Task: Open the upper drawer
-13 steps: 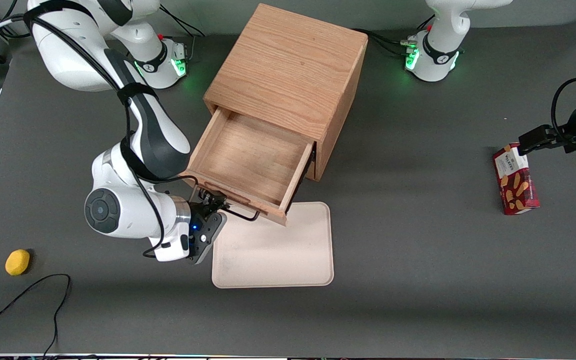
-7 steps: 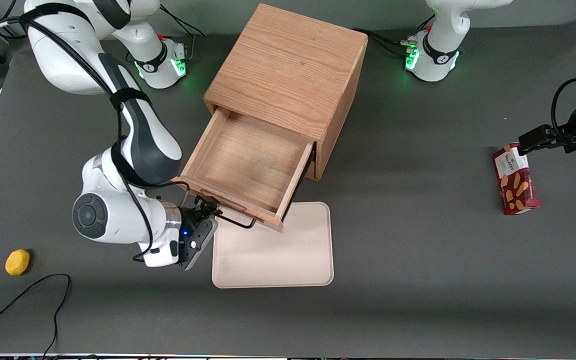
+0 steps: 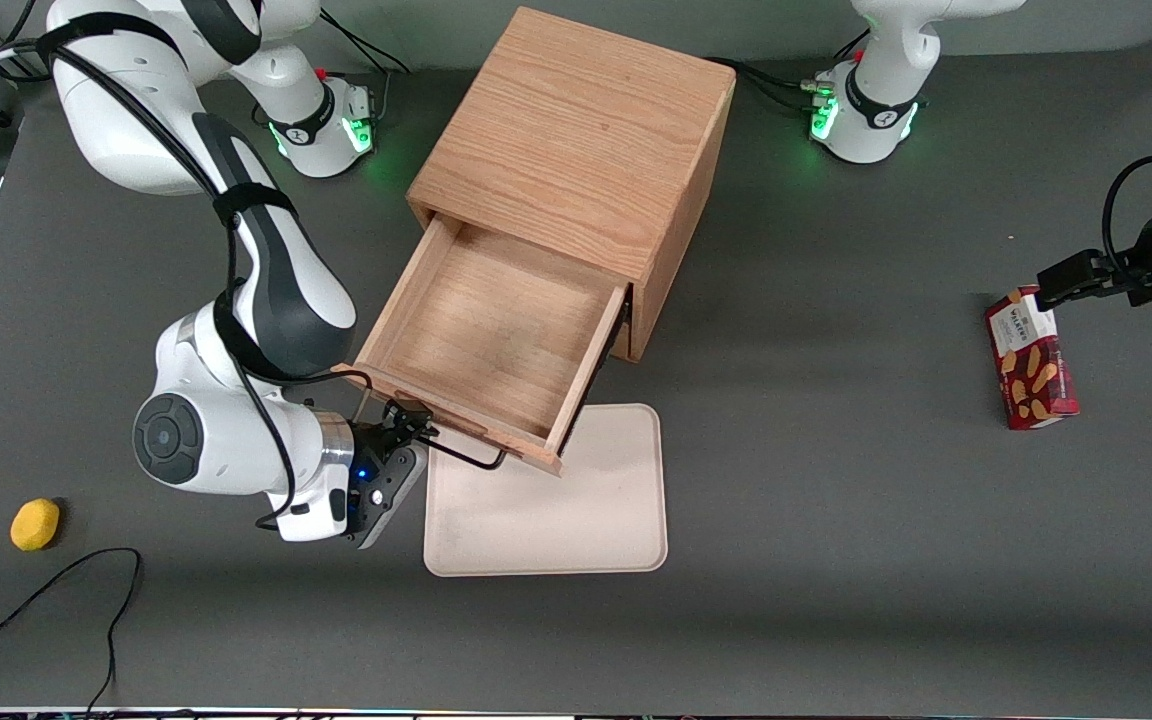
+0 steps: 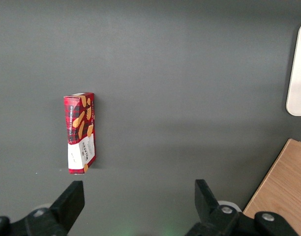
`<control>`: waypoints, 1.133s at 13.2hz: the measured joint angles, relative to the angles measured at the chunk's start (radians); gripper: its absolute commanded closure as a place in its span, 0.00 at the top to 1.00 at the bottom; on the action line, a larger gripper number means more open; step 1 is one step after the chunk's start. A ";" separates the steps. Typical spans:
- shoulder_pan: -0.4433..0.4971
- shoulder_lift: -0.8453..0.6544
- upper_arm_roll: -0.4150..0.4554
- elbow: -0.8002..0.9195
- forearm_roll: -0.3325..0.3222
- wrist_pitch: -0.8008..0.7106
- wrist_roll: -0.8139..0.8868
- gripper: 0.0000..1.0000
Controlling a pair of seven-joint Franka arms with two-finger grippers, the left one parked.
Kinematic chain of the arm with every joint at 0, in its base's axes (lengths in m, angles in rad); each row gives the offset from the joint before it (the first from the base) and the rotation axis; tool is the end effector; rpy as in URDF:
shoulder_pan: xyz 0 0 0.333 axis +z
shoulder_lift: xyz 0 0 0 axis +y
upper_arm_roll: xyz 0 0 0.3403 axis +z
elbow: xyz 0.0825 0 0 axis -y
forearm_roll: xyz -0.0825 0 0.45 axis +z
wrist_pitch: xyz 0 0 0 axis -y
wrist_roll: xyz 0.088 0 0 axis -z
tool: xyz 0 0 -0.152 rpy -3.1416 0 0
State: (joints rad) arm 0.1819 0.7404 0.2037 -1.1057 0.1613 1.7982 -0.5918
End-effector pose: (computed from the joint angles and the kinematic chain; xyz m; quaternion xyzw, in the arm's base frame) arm 0.7751 0.2889 0.3425 -0.8932 -0.4249 0.0010 0.1475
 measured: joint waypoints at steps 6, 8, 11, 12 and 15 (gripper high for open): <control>0.000 0.000 0.000 0.037 -0.003 -0.038 0.000 1.00; 0.000 0.000 0.000 0.051 -0.011 -0.061 0.000 1.00; 0.000 -0.001 0.000 0.072 -0.018 -0.100 0.000 1.00; 0.000 -0.002 0.000 0.085 -0.029 -0.124 0.000 1.00; -0.001 -0.020 -0.001 0.121 -0.066 -0.195 0.000 1.00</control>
State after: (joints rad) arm 0.1812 0.7204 0.2026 -0.9843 0.0957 1.6031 -0.5918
